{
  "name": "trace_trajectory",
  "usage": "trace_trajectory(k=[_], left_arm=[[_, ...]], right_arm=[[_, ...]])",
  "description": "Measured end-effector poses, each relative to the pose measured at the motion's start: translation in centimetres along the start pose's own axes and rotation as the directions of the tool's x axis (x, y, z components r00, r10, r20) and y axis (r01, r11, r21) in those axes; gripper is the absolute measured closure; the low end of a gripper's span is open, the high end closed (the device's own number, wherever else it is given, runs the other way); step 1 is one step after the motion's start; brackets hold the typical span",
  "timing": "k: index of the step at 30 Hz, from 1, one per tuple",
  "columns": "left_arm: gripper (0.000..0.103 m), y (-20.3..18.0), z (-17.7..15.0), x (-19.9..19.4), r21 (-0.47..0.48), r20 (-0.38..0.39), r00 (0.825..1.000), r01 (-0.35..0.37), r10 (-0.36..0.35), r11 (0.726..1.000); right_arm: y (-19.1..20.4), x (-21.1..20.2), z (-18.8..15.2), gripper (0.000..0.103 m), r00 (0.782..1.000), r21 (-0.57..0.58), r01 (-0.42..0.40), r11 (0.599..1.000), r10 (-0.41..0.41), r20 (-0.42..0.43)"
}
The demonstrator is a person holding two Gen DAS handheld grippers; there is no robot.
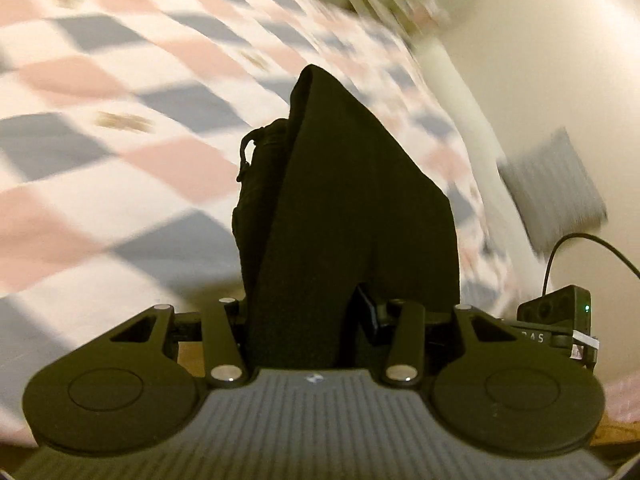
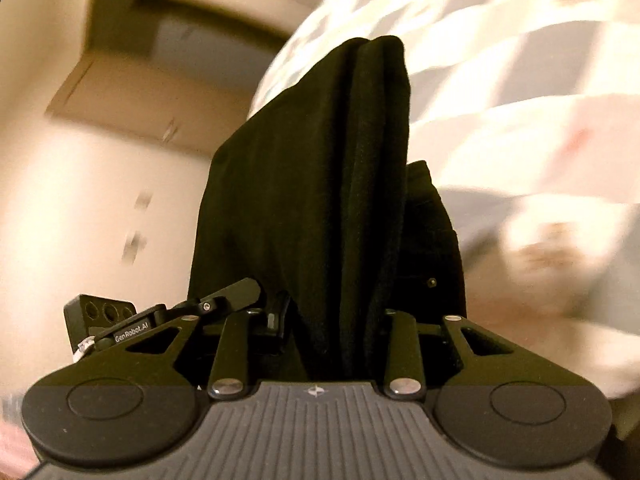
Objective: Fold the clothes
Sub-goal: 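Lift and carry the folded trousers with both grippers toward the clothes stack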
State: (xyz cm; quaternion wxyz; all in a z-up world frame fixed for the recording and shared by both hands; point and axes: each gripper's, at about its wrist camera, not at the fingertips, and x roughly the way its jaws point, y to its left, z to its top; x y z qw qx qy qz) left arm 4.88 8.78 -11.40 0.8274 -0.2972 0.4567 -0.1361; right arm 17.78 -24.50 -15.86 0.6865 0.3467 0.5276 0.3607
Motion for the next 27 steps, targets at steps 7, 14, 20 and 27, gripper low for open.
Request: trace_trajectory(k=[7,14,20,27], left_arm=[[0.062,10.7,-1.8,-16.1,-0.054,0.143,0.984,-0.098,0.105,0.994],[0.062,20.0,-2.7,-28.4,-0.154,0.204,0.956,-0.181,0.211,0.971],[0.062,26.1,-3.1,-34.6,-0.251,0.267,0.926,-0.201,0.267,0.947],[0.062,29.8,-0.3,-38.9,-0.315,0.368,0.871,-0.213,0.326,0.925]], right_arm=[[11.4,13.3,-6.0,0.071,0.988,-0.073,-0.118,0.990,0.110,-0.107],[20.3,25.4,-10.0,0.071,0.958,-0.093,-0.177,0.980,0.150,-0.245],[24.0,31.2,-10.2,0.071,0.925,-0.148,-0.197,0.969,0.135,-0.354],[25.2,36.0,-10.0,0.071,0.893,-0.211,-0.270,0.940,0.162,-0.420]])
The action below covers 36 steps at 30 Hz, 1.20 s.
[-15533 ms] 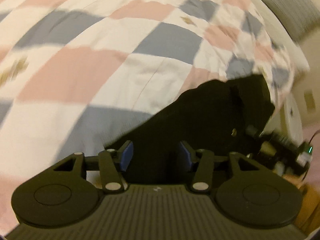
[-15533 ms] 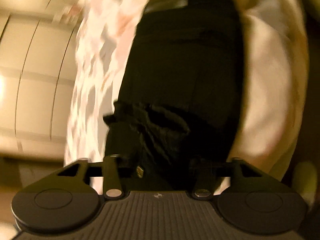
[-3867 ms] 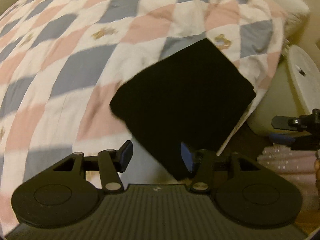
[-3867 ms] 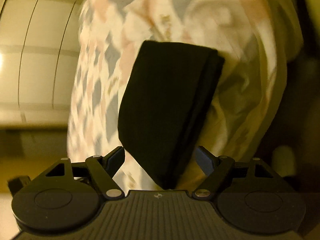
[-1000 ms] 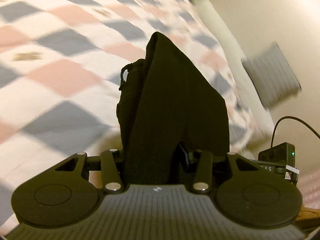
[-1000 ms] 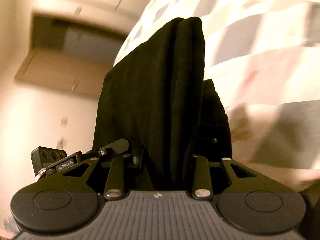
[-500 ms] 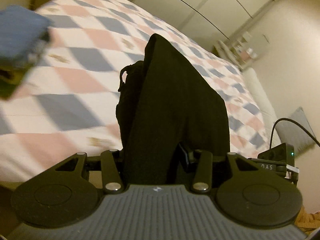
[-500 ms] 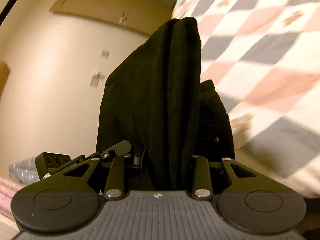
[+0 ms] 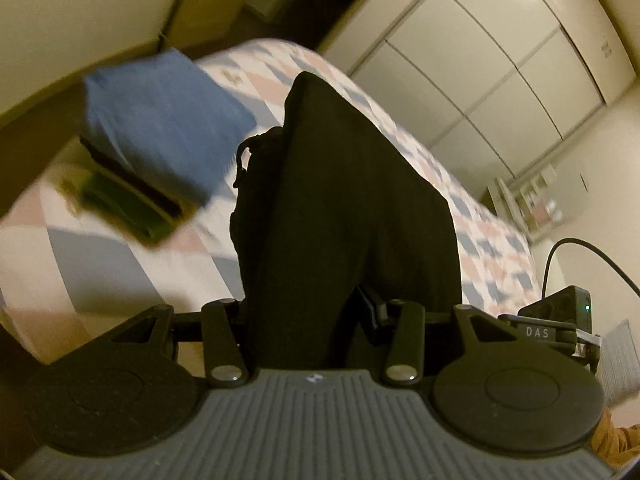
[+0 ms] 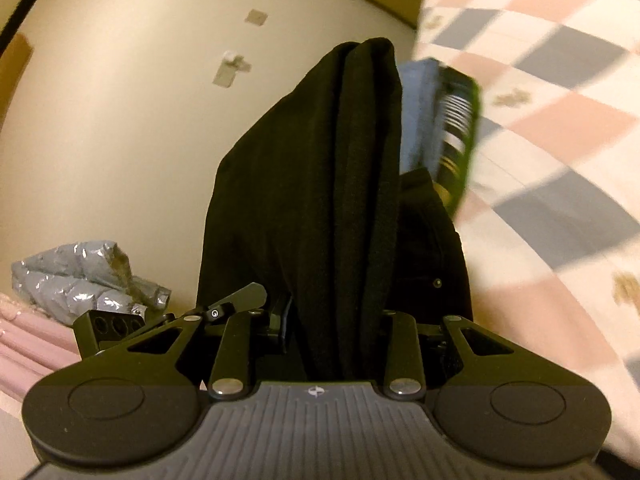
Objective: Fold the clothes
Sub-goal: 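Lift and carry the folded trousers with both grippers toward the clothes stack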
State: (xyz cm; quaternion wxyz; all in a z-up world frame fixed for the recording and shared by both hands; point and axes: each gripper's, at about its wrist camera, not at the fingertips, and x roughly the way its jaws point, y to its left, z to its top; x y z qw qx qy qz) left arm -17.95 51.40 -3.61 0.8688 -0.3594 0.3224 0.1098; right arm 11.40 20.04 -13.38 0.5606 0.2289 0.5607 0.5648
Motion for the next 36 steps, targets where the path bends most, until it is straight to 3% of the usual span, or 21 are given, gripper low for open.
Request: trace_trajectory(k=[2,5,6,9,16,23,29,36], left_arm=[[0.062,0.7,1.9,0.0,-0.004,0.029,1.000,-0.003,0.004,1.000],[0.061,1.7,5.1,0.2,-0.011,0.067,0.998,-0.003,0.004,1.000],[0.061,2.1,6.4,0.3,-0.010,0.074,0.997,-0.004,0.004,1.000],[0.061,3.5,10.4,1.0,0.012,0.079,0.997,-0.001,0.000,1.000],[0.061,7.6,21.9,4.9,0.131,0.018,0.999,0.034,-0.037,0.991],[0.061,11.5,31.1,9.5,0.168,-0.071,0.993,0.100,-0.089,0.981],[0.061,15.4,33.0,14.2,0.109,-0.174,0.978,0.139,-0.119,0.984],[0.061,18.7,31.7,19.0,0.038,-0.261,0.956,0.150,-0.135,0.988]], right_arm=[[2.1,4.5,0.0,0.071,1.000,-0.026,-0.011,1.000,0.011,-0.007],[4.9,7.2,4.0,0.071,1.000,-0.038,-0.030,0.999,0.030,-0.002],[5.0,8.4,3.4,0.071,0.999,-0.042,-0.034,0.999,0.034,0.004],[6.6,12.3,6.4,0.071,0.999,-0.040,-0.044,0.998,0.045,0.030],[9.3,19.1,12.3,0.071,0.987,0.046,-0.051,0.998,0.043,0.155],[11.0,23.8,16.8,0.071,0.971,0.139,0.002,0.990,-0.035,0.236],[9.1,26.0,17.6,0.071,0.967,0.236,0.077,0.969,-0.130,0.220],[5.5,27.8,17.9,0.071,0.961,0.320,0.150,0.936,-0.213,0.174]])
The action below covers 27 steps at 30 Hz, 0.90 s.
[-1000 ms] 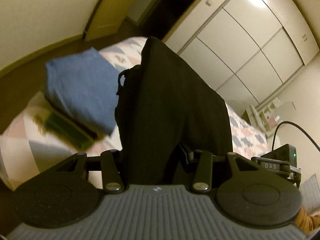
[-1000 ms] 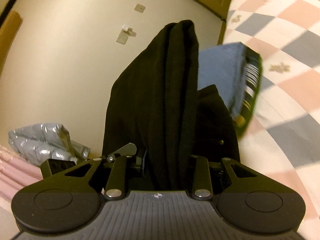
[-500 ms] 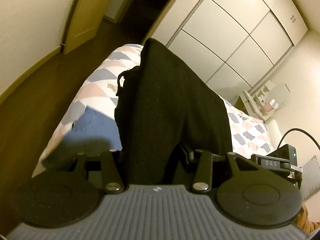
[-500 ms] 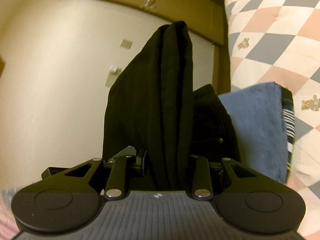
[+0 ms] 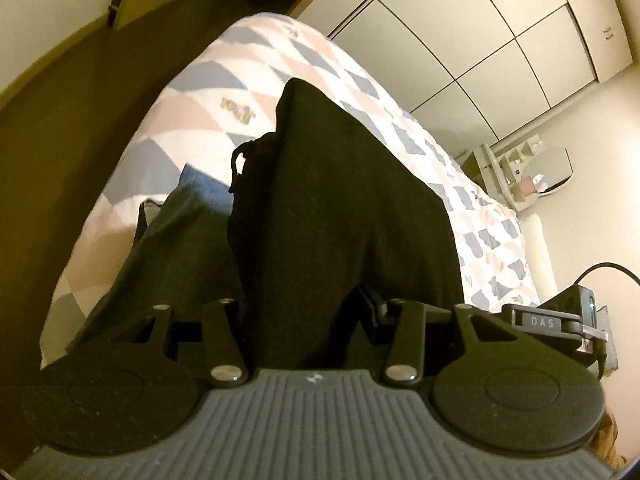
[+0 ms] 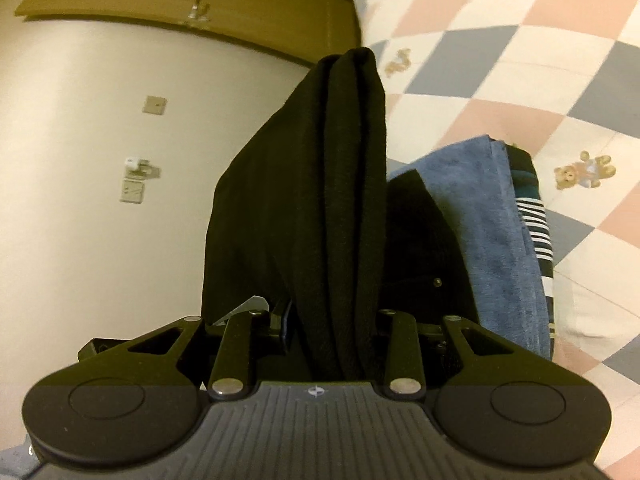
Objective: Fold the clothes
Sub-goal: 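Lift and carry the folded trousers with both grippers toward the clothes stack, then lower the folded trousers onto the blue and striped clothes stack with both grippers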
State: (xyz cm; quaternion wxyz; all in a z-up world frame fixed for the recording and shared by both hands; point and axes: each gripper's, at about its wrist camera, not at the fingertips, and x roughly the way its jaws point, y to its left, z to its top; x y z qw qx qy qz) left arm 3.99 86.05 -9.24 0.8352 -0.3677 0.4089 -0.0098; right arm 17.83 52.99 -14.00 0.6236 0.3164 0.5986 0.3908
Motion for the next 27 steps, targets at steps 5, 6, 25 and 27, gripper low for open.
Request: trace_trajectory(k=[5,6,25,27], left_arm=[[0.061,2.4,0.0,1.9,-0.038,-0.019,1.000,0.005,-0.006,0.999],[0.061,2.7,-0.1,2.3,-0.045,-0.026,1.000,0.002,-0.003,0.999],[0.079,1.4,-0.5,-1.1,0.147,0.135,0.968,-0.229,0.210,0.962],[0.082,-0.9,-0.9,-2.0,0.228,0.190,0.961,-0.241,0.200,0.943]], right_arm=[[-0.7,1.0,1.1,0.071,0.998,-0.001,0.056,0.998,-0.056,-0.019],[-1.0,1.4,1.2,0.071,0.997,0.002,0.072,0.997,-0.072,-0.023],[-1.1,0.5,0.7,0.049,0.939,-0.190,0.309,0.932,-0.268,0.215],[0.2,0.1,0.5,0.049,0.929,-0.265,0.331,0.906,-0.263,0.260]])
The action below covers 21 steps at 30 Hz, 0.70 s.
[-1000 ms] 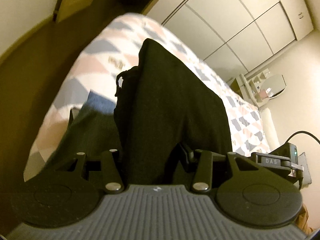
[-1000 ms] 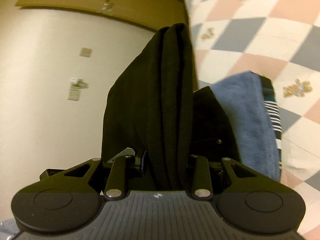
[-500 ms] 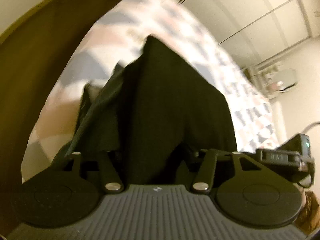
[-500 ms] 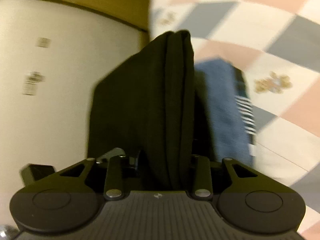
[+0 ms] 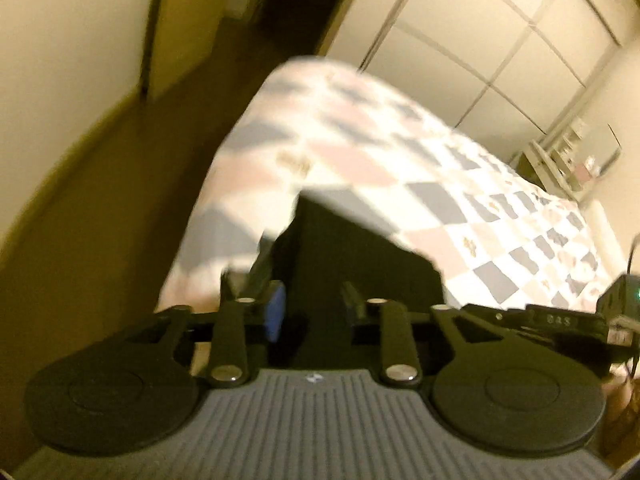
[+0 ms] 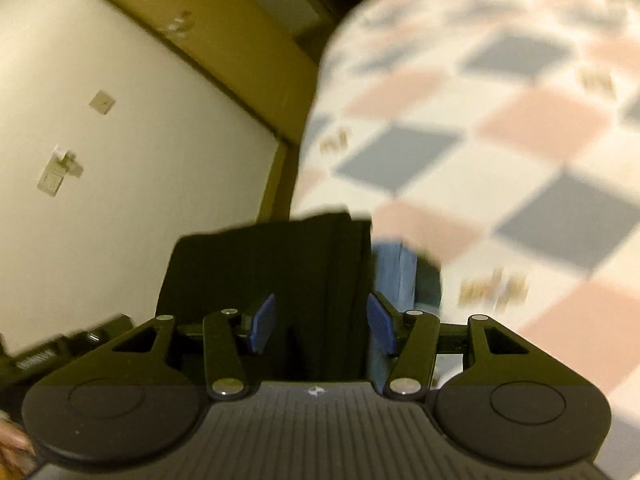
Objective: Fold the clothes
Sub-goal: 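Lower the folded trousers onto the blue and striped clothes stack with both grippers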
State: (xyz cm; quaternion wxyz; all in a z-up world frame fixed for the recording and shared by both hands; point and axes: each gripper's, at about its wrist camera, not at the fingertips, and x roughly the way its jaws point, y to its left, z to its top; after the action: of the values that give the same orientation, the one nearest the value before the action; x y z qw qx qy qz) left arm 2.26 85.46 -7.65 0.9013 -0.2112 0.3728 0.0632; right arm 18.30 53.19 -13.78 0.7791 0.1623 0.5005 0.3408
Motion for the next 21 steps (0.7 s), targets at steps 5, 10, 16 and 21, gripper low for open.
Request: trace_trajectory(k=[5,10,16,21], left_arm=[[0.082,-4.5,-0.8,2.0,0.270,0.026,0.999,-0.027,0.021,0.962],[0.089,-2.4,-1.0,7.3,0.272,-0.013,1.000,-0.015,0.020,0.962],[0.094,1.0,-0.8,10.5,0.183,-0.024,0.998,0.055,-0.052,0.981],[0.099,3.0,-0.4,12.1,0.096,-0.036,0.998,0.062,-0.058,0.993]], right_arm=[[3.2,1.2,0.6,0.051,0.999,-0.211,0.021,0.977,-0.014,0.036],[4.5,6.4,-0.3,0.051,0.998,-0.383,0.060,0.922,-0.067,-0.006],[3.8,10.8,-1.0,0.052,0.983,-0.447,0.134,0.884,-0.177,-0.056],[3.5,11.4,-0.9,0.052,0.981,-0.441,0.126,0.889,-0.177,-0.075]])
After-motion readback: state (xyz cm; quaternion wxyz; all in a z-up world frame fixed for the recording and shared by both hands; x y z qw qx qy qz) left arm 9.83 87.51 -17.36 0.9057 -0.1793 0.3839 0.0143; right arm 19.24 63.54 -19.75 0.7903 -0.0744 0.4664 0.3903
